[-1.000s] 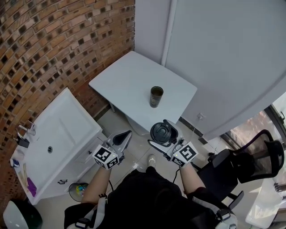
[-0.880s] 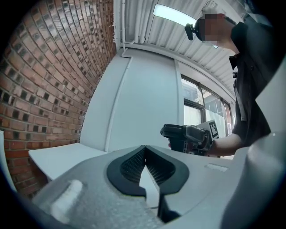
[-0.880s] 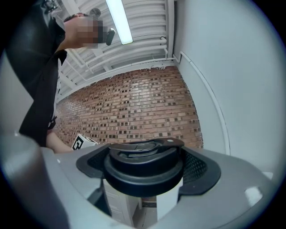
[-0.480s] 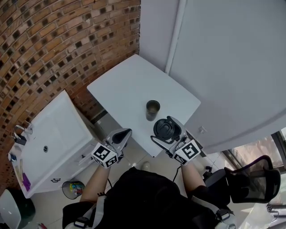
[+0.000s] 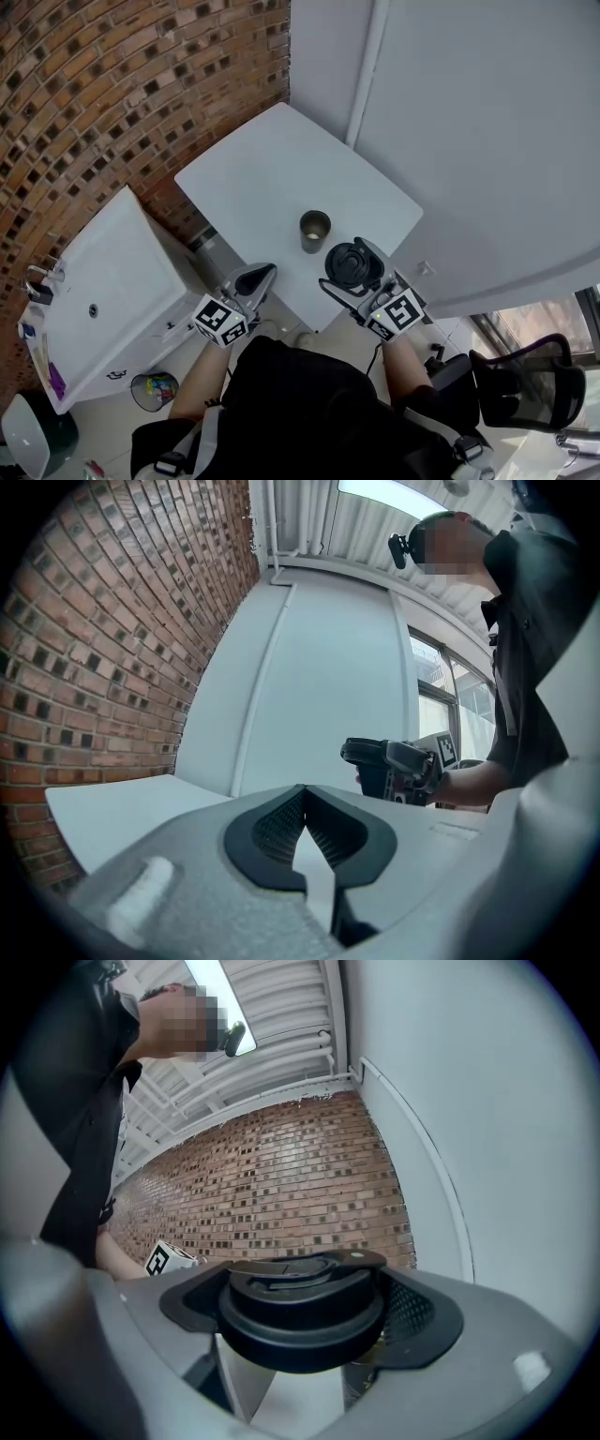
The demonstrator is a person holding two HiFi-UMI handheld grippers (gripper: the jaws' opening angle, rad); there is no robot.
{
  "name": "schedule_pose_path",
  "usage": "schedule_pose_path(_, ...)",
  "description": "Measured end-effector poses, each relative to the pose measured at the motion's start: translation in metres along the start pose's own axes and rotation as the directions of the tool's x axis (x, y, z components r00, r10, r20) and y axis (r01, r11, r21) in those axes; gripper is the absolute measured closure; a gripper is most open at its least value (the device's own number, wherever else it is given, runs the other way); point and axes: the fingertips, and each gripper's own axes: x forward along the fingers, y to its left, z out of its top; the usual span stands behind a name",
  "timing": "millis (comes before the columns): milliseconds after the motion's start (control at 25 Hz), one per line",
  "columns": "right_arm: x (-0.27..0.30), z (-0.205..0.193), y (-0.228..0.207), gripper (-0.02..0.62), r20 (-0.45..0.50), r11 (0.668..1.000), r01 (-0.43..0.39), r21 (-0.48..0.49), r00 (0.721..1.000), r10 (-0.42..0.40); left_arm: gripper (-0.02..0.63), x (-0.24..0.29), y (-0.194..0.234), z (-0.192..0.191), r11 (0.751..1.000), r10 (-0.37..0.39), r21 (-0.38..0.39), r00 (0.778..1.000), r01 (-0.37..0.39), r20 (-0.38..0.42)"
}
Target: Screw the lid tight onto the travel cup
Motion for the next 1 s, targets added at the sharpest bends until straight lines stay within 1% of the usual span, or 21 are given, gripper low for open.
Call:
schedule_pose_path(200, 0.019, 0.014, -0.015, 0.120, 0.019, 0.999, 0.046, -0.028, 0.999, -0.046, 0.603, 0.016, 0.022, 0.016, 0.998, -0.054, 0.028, 0.999, 0.054, 0.008)
schedule_pose_path(320, 0.026, 0.024, -0.023, 0.120, 0.024, 0.996, 0.061, -0.059, 0.998, -0.060, 0.603, 0.029, 0.035, 0.025, 0.995, -0.086, 0.052, 0.996, 0.086, 0.006)
schedule_pose_path(440, 0.032, 0.032, -0.035, 0.120, 0.024, 0.994, 0.075, -0.085, 0.997, -0.073, 0.603, 0.043, 0.044, 0.037, 0.992, -0.108, 0.072, 0.994, 0.106, 0.023)
schedule_pose_path(560, 0.039, 0.035, -0.045, 0.120, 0.026, 0.991, 0.076, -0.106, 0.997, -0.074, 0.603, 0.058, 0.049, 0.040, 0.988, -0.127, 0.086, 0.991, 0.125, 0.027)
schedule_pose_path(640, 0.043, 0.035, -0.049, 0.120, 0.018, 0.990, 0.074, -0.123, 0.997, -0.072, 0.603, 0.064, 0.051, 0.038, 0.986, -0.141, 0.090, 0.990, 0.139, 0.017)
schedule_pose_path(760, 0.046, 0.029, -0.050, 0.120, -0.013, 0.989, 0.071, -0.128, 0.997, -0.073, 0.604, 0.066, 0.051, 0.022, 0.985, -0.154, 0.076, 0.988, 0.155, -0.021)
schedule_pose_path(1000, 0.058, 0.006, -0.062, 0.120, -0.060, 0.994, 0.066, -0.089, 0.996, -0.071, 0.603, 0.079, 0.057, -0.009, 0.986, -0.163, 0.031, 0.983, 0.166, -0.084)
